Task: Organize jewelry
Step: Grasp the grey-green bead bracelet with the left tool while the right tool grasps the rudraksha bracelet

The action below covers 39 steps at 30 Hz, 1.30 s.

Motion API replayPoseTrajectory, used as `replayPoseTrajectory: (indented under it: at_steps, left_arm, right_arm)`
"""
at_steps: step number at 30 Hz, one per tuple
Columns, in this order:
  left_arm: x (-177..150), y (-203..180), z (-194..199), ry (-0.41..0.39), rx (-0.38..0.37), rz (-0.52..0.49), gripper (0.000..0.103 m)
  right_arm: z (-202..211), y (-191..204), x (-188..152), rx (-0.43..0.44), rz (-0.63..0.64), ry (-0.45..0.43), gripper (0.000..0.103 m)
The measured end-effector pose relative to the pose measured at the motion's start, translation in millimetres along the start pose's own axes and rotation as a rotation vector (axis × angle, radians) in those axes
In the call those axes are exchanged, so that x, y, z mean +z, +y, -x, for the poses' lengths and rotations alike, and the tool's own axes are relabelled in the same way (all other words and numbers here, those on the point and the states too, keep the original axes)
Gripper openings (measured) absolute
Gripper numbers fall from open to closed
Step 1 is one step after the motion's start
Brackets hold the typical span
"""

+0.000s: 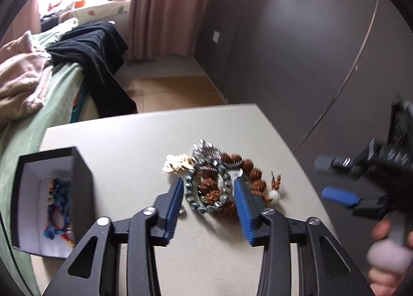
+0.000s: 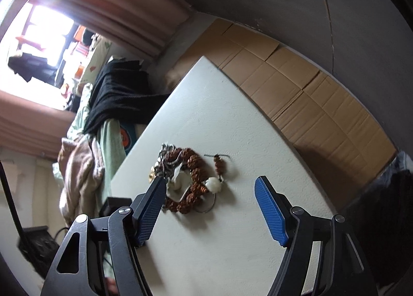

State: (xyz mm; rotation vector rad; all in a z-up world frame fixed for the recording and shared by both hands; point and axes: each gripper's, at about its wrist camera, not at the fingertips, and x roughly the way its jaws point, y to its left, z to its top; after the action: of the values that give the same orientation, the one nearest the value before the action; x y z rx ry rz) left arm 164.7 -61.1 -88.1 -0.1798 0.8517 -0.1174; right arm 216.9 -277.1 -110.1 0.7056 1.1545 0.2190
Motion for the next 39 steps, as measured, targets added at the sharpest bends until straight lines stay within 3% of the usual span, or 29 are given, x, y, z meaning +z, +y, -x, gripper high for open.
replayPoseTrajectory:
  at_steps: [9,15,18,20,23,29,34,38,39]
  left_arm:
    - [-11,-19,-40,0.092,0.051,-0.086,0.038]
    - [-14,-24,-43,0.093,0.08,-0.114,0.033]
    - [-12,-17,-39,0.095,0.066,-0.077,0.019]
    - [-11,-9,-34,0.108,0.013,-0.03,0.019]
    - [-12,-7,-30,0.116,0.005,-0.023,0.019]
    - [-13,11,-22,0.151,-0.119,0.113,0.019]
    - [-15,13,-13,0.163,-0.206,0.143,0.018]
    - [-21,12,-10,0.176,-0.17,0.124,0.016]
    - [-22,13,-10,0.182,-0.155,0.122,0.007]
  right_arm:
    - [7,-11,14,0.007,-0.053,-0.025,0.072]
    - [1,-10,18,0.007,-0.053,-0.015,0.072]
    - [-5,-7,18,0.003,-0.032,0.011,0.072]
    - [-10,-2,15,0.004,-0.011,0.033,0.072]
    - [-15,3,10,0.017,0.01,0.059,0.072]
    - [-25,11,-2,0.025,0.025,0.099,0.072]
    - [-31,16,-16,0.044,0.02,0.139,0.072]
    - [-39,14,-28,0.082,-0.039,0.178,0.071]
    - [-41,11,-32,0.091,-0.063,0.188,0.067]
